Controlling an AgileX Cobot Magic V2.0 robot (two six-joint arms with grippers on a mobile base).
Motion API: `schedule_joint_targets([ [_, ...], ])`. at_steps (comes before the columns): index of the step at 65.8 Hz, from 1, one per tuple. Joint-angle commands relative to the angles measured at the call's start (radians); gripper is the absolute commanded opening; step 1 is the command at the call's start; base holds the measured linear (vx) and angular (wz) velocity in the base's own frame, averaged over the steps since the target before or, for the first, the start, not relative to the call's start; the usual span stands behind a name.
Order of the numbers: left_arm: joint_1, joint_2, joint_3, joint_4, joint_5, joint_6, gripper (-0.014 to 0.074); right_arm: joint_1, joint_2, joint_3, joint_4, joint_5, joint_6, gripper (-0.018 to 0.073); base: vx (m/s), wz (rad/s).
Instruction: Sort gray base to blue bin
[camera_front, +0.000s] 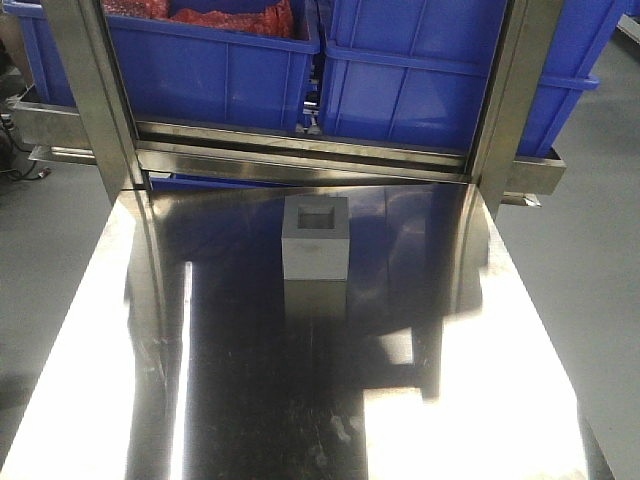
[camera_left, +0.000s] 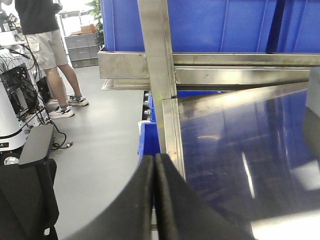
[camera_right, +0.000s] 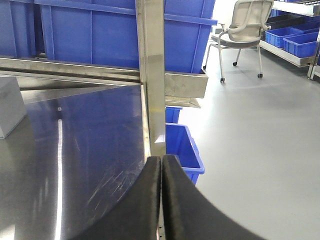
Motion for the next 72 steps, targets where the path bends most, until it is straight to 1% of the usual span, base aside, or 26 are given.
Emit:
schedule_joint_targets([
  [1, 0.002, -0.01, -0.02, -0.003, -0.07, -0.003, -0.0006, -0.002, 0.003, 0.001, -0.005, -0.074, -0.009, -0.0005, 0.0, 0.0],
  [72, 0.002, -0.01, -0.02, -0.003, -0.073, -0.003, -0.0006, -0.002, 0.003, 0.001, -0.005, -0.074, -0.009, -0.0005, 0.0, 0.0],
])
